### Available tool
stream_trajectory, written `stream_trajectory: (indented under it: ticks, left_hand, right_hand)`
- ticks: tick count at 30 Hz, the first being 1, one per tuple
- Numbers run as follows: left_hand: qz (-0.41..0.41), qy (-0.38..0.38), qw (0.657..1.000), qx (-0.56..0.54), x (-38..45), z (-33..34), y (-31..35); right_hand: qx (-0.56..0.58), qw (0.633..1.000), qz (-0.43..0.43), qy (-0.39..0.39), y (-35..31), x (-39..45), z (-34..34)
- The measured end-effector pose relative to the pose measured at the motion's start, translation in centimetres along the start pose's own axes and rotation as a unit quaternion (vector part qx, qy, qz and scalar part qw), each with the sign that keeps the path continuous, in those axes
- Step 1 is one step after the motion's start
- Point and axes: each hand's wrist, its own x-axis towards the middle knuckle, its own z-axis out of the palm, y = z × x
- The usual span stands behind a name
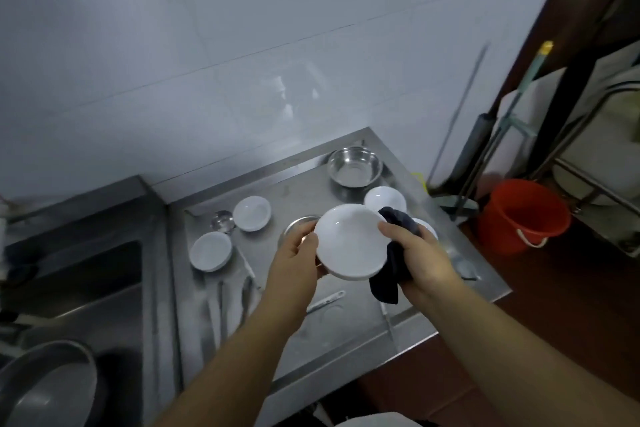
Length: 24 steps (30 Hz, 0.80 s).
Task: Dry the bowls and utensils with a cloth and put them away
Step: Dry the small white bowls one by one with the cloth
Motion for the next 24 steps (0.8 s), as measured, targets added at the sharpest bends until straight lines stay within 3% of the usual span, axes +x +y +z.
stream_trajectory:
  ticks: [8,12,18,24]
  left_hand:
    - [-0.058,-0.041,0.997,-0.021,-3.0,14.9,-2.6]
    - [-0.082,-0.041,0.995,-0.03,-3.4,19.8,-4.0]
    - [-0.101,-0.025,0.994,-0.025,-2.0,22.7,-5.5]
    - [-0.102,-0.033,0.994,-0.026,2.3,22.6,-5.9]
  right_hand:
    - [-0.055,0.991,-0.052,0.113,-6.2,-0.1,-15.0]
    - [-0.088,0.987,-0.044,0.124,-8.7,-0.4,-19.6]
    - [-0.083,0.992,0.006,0.094,-9.6,1.5,-22.8]
    - [-0.11,0.985,0.018,0.134,-9.6,5.4,-22.0]
